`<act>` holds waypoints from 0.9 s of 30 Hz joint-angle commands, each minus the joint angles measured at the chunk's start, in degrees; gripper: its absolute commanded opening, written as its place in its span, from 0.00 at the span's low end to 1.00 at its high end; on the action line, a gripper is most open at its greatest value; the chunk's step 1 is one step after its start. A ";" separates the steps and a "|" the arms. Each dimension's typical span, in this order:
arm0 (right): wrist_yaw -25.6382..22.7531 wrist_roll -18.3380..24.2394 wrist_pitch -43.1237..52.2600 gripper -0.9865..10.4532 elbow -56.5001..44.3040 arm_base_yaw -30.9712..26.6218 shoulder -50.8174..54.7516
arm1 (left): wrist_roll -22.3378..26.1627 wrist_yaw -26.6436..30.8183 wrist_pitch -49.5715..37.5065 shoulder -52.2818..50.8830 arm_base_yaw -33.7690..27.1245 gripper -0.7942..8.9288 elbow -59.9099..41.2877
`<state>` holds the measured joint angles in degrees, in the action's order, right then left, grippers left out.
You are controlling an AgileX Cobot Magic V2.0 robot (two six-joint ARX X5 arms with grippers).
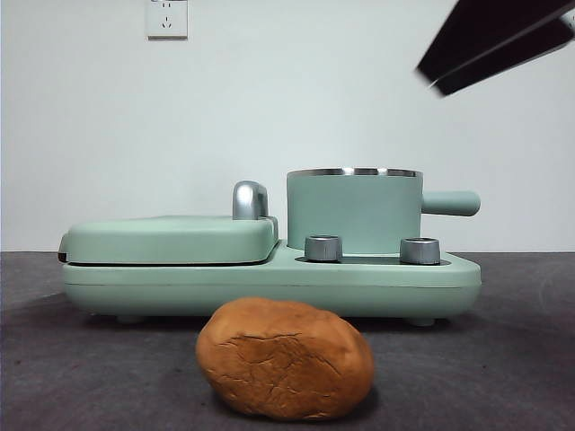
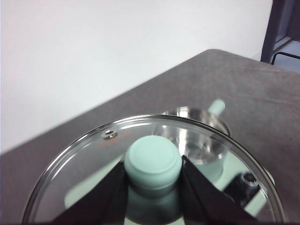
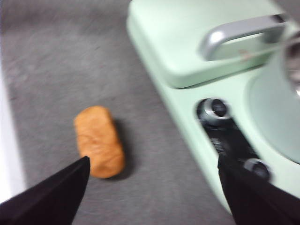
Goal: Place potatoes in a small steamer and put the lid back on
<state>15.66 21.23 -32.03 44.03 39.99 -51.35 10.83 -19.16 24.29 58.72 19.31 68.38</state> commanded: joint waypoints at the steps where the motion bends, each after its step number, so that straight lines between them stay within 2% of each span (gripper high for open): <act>1: -1.51 0.66 0.22 0.49 1.18 4.00 -4.50 | -2.80 0.13 -1.09 -3.67 -1.03 0.10 -3.96; 6: -2.47 0.04 1.05 0.49 1.40 9.14 -12.46 | -4.57 0.13 -0.96 -10.25 -2.86 0.10 -9.70; 10: -2.43 -1.33 4.17 0.49 1.40 11.34 -18.56 | -4.66 0.15 1.05 -12.57 -3.76 0.10 -10.16; 18: -2.73 -1.77 11.69 0.48 1.40 13.97 -28.89 | -4.74 0.15 1.84 -13.49 -4.13 0.10 -10.16; 21: -4.22 -2.03 12.70 0.48 1.40 14.38 -32.68 | -4.72 0.15 1.81 -13.49 -4.13 0.10 -10.16; 27: -6.19 -4.90 12.72 0.30 1.42 14.71 -35.93 | -4.68 0.15 1.79 -13.49 -4.15 0.10 -10.16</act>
<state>9.41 17.89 -19.86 44.45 53.98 -86.72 6.37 -18.90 27.94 45.32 15.11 57.14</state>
